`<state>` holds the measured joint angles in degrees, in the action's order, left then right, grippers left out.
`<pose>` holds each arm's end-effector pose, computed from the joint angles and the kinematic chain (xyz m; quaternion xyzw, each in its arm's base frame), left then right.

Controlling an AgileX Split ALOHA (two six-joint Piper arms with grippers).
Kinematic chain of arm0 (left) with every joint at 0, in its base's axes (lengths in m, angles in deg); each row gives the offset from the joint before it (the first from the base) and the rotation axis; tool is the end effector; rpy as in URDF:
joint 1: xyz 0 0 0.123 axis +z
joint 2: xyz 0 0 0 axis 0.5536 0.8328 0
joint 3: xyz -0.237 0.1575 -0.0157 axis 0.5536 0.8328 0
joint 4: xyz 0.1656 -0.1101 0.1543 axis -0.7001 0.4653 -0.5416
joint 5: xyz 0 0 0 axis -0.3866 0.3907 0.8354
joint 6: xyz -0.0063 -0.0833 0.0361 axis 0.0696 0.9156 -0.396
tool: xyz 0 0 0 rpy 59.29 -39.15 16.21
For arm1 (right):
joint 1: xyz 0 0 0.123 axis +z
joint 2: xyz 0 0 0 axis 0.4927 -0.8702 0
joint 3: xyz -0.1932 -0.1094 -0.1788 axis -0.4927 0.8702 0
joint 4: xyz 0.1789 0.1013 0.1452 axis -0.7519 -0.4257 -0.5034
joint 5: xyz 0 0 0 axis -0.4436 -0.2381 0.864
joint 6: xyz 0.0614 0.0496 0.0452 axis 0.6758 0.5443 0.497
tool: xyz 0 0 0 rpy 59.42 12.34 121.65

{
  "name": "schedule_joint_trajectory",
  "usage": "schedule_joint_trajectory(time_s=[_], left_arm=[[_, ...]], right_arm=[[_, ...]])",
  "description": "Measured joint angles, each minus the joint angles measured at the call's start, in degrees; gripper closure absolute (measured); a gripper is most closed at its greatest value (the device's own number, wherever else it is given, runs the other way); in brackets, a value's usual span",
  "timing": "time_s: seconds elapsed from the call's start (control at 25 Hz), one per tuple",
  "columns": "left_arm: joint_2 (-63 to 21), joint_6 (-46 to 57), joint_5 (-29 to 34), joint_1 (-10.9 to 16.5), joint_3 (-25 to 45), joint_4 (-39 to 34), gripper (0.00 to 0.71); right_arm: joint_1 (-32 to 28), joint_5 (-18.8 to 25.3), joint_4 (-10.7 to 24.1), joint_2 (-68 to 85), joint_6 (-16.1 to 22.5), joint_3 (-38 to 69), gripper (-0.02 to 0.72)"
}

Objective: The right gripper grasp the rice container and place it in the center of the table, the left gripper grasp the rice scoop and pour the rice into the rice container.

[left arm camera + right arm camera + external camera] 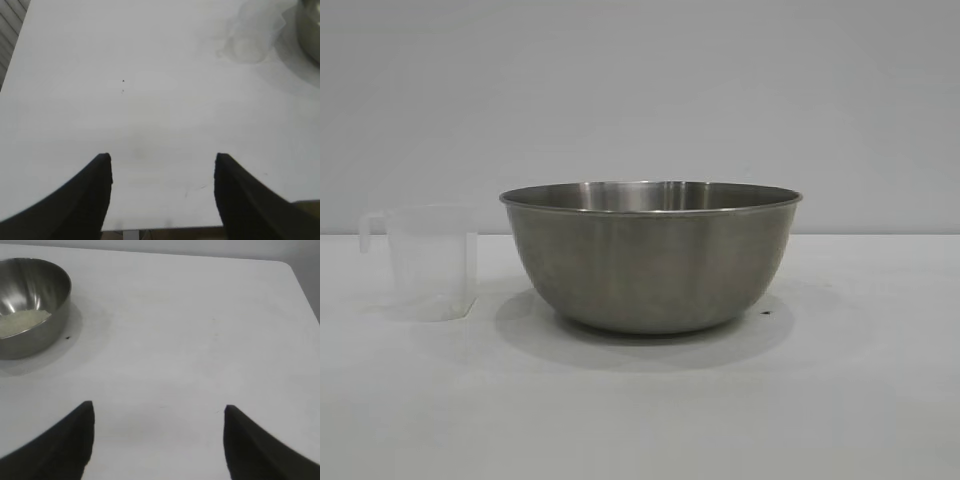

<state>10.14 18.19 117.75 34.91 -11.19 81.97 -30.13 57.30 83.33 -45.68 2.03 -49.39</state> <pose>-0.0083 0.0021 0.2698 -0.0054 0.8668 0.0230 0.4982 -0.0099 0.0088 0.2679 -0.0520 0.8695 0.0202 0.4907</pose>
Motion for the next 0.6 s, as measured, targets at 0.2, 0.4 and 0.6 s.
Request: schedule_joint_trajectory(time_s=[0.2,0.4,0.6], left_arm=[[-0.2,0.5,0.0,0.0,0.1,-0.7,0.325],[-0.2,0.6,0.0,0.0,0.2,-0.7,0.325],[-0.2,0.6,0.0,0.0,0.2,-0.7,0.325]], right_arm=[[0.0,0.0,0.0,0.0,0.0,0.0,0.229],[0.0,0.0,0.0,0.0,0.0,0.0,0.229],[0.0,0.0,0.0,0.0,0.0,0.0,0.229]])
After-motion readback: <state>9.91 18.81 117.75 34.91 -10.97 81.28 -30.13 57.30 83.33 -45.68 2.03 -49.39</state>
